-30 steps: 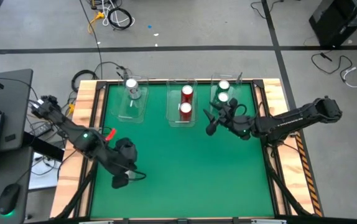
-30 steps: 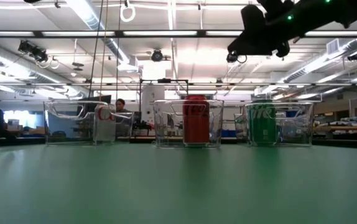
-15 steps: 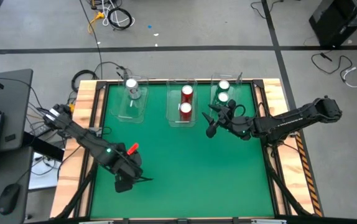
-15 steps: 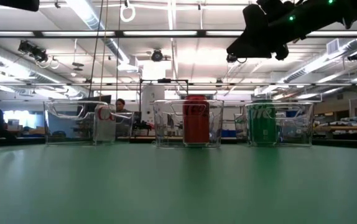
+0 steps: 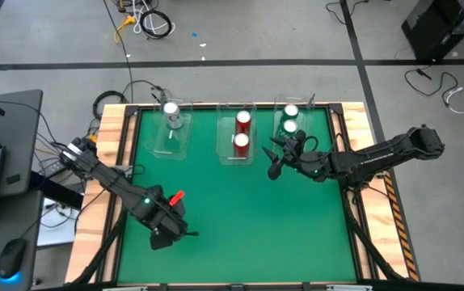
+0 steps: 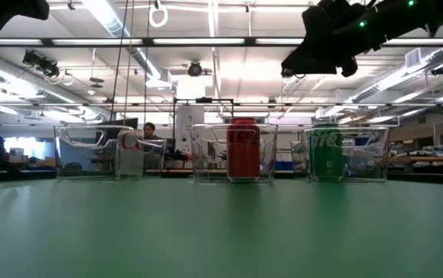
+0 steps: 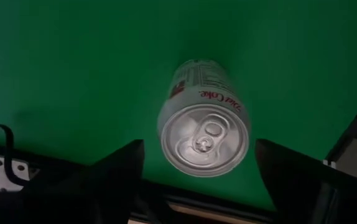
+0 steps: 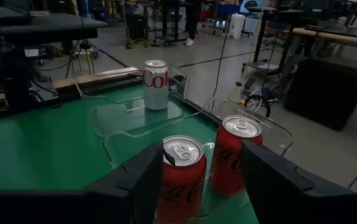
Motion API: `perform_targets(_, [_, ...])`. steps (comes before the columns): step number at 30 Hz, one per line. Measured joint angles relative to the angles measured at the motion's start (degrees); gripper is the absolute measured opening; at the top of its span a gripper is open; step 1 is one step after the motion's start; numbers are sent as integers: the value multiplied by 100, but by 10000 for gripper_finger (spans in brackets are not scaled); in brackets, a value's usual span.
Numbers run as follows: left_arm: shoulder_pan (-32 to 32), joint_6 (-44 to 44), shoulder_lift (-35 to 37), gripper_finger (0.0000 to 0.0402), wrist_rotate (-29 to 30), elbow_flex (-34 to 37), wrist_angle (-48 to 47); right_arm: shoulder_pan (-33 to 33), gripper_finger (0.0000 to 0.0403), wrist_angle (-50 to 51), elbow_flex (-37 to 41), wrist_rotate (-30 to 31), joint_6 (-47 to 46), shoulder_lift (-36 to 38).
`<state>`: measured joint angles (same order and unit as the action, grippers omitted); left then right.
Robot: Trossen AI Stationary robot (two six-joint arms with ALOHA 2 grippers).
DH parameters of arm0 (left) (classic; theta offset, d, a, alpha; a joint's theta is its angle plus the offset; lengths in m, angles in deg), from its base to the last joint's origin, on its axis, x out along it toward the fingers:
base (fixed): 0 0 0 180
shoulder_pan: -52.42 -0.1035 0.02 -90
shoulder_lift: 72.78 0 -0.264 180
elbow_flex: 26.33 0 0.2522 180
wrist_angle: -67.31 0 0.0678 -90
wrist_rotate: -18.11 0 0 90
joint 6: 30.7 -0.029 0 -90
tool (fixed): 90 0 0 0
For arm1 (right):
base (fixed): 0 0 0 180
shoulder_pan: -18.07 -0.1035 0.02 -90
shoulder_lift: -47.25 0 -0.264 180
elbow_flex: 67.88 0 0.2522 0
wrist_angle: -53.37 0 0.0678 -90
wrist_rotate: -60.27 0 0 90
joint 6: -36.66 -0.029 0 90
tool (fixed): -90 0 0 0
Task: Sort soda cans
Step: Put the red-silver soda can into the left transparent bin
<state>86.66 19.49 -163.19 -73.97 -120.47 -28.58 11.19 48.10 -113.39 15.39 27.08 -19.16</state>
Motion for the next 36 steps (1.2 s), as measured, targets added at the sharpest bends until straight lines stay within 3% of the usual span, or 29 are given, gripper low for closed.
perform_targets(10, [-2,68,4,317,142,9,-1,2,205,-2,0,-42,-35,-2])
perform_targets(18, [-2,-30,41,318,-132,543,184,2,205,-2,0,-133,-35,-2])
perform_targets(36, [-4,-55,94,311,-156,422,243,2,201,87,0,-138,-37,-4])
